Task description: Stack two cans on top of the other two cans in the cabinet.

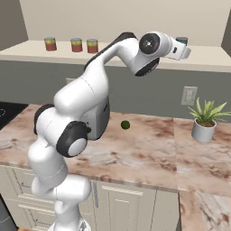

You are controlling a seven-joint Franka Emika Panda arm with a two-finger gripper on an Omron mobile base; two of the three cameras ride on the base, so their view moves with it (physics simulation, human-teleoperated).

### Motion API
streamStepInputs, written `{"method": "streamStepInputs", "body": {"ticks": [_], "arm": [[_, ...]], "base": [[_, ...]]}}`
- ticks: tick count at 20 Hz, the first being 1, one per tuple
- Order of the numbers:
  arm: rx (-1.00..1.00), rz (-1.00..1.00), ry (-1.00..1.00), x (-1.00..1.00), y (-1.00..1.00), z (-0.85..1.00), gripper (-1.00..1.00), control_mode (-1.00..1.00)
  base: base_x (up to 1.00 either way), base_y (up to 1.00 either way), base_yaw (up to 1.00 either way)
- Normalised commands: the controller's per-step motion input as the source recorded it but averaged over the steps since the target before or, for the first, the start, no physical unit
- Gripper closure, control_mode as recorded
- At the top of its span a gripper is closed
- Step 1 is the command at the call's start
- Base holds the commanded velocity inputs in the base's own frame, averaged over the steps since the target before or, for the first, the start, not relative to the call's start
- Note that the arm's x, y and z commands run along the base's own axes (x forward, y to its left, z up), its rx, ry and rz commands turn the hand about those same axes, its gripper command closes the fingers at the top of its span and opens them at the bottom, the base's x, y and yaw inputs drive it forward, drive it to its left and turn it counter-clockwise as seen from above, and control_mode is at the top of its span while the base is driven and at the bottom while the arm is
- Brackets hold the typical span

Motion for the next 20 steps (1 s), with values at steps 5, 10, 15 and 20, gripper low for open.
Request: {"method": "streamStepInputs", "body": {"ticks": [5, 10, 15, 20], "arm": [[-0.01, 0.0, 0.0, 0.25, 0.0, -0.03, -1.0, -1.0], [-0.03, 0.0, 0.0, 0.1, -0.08, -0.01, -1.0, -1.0], [-0.09, 0.0, 0.0, 0.0, -0.18, -0.06, -1.0, -1.0], [-0.09, 0.0, 0.0, 0.0, -0.13, -0.12, -1.0, -1.0]], "base": [[0.0, 0.0, 0.0], [0.0, 0.0, 0.0], [0.0, 0.0, 0.0], [0.0, 0.0, 0.0]]}}
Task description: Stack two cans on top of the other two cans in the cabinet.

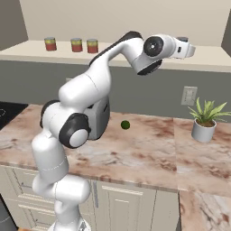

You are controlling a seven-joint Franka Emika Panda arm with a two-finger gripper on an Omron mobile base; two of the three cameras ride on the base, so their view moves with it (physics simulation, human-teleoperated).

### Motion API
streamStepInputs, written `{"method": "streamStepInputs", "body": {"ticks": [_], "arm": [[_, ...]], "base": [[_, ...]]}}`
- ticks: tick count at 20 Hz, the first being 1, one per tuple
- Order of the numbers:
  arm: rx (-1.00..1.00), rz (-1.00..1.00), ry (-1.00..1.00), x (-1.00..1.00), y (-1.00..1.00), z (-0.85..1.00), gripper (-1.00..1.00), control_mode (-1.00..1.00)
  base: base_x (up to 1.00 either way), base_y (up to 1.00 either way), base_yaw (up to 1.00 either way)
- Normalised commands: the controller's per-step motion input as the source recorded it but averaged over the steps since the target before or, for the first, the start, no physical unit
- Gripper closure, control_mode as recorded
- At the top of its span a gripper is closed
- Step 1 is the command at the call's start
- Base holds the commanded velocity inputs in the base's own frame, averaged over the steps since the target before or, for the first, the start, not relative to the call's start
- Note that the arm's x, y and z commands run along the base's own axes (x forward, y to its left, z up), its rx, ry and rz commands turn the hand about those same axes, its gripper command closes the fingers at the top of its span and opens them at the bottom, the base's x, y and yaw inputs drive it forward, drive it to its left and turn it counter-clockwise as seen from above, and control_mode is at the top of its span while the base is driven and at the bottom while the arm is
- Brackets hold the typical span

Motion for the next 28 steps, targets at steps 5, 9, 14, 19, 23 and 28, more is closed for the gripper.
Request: {"method": "streamStepInputs", "body": {"ticks": [5, 9, 14, 19, 23, 28], "arm": [[-0.07, 0.0, 0.0, 0.0, -0.04, -0.13, -1.0, -1.0], [-0.02, 0.0, 0.0, 0.03, -0.02, -0.02, -1.0, -1.0], [0.0, 0.0, 0.0, 0.13, 0.0, 0.0, -1.0, -1.0], [0.0, 0.0, 0.0, 0.22, 0.0, 0.0, -1.0, -1.0], [0.0, 0.0, 0.0, 0.22, 0.0, 0.0, -1.0, -1.0], [0.0, 0.0, 0.0, 0.22, -0.06, 0.0, -1.0, -1.0]], "base": [[0.0, 0.0, 0.0], [0.0, 0.0, 0.0], [0.0, 0.0, 0.0], [0.0, 0.0, 0.0], [0.0, 0.0, 0.0], [0.0, 0.0, 0.0]]}}
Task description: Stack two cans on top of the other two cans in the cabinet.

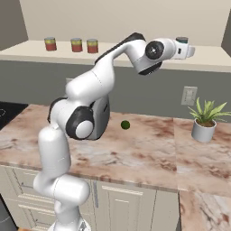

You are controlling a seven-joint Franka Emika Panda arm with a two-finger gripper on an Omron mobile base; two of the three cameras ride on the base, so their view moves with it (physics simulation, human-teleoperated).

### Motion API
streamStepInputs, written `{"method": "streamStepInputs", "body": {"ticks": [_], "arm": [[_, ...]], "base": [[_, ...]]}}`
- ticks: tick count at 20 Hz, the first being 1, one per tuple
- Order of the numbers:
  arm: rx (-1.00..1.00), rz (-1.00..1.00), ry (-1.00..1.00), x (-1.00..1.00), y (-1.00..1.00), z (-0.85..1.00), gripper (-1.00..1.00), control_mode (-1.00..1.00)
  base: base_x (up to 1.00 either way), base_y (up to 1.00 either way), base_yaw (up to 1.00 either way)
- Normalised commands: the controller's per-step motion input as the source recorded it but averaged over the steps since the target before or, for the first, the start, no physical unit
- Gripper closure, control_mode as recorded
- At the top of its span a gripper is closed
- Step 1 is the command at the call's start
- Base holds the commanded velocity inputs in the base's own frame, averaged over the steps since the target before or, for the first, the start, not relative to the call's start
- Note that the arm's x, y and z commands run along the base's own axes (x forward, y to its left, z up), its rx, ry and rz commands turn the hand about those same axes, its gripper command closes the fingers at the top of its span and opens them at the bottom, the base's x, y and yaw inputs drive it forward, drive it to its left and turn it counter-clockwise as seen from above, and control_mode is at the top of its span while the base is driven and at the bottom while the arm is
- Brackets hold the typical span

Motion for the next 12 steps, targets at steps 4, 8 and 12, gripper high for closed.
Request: {"method": "streamStepInputs", "body": {"ticks": [4, 8, 12], "arm": [[0.0, 0.0, 0.0, 0.14, -0.1, 0.0, -1.0, -1.0], [0.0, 0.0, 0.0, 0.11, -0.08, 0.0, -1.0, -1.0], [0.0, 0.0, 0.01, 0.09, -0.04, 0.0, -1.0, -1.0]], "base": [[0.0, 0.0, 0.0], [0.0, 0.0, 0.0], [0.0, 0.0, 0.0]]}}
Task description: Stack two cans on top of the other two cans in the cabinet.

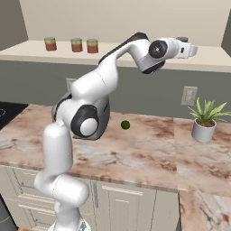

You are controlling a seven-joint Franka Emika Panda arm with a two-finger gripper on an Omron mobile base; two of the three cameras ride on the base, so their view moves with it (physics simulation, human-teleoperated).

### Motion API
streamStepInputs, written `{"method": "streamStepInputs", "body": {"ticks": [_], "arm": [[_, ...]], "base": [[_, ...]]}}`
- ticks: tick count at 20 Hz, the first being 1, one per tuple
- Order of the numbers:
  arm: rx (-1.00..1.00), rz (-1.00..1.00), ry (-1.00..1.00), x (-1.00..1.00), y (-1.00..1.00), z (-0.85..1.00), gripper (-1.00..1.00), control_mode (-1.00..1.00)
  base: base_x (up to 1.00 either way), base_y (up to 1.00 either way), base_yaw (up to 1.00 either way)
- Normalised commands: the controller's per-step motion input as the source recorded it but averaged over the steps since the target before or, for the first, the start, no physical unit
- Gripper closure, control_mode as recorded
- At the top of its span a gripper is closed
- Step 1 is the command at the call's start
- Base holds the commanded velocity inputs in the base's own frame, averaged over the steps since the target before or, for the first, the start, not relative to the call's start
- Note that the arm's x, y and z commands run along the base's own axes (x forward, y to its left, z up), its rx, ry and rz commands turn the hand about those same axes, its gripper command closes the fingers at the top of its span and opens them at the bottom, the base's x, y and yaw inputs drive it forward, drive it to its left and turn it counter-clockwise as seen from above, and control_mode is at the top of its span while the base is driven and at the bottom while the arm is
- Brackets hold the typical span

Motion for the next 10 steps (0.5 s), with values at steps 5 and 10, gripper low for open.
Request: {"method": "streamStepInputs", "body": {"ticks": [5, 10], "arm": [[0.0, 0.0, 0.0, 0.11, -0.03, 0.0, -1.0, -1.0], [0.0, 0.0, 0.0, 0.1, -0.03, 0.0, -1.0, -1.0]], "base": [[0.0, 0.0, 0.0], [0.0, 0.0, 0.0]]}}
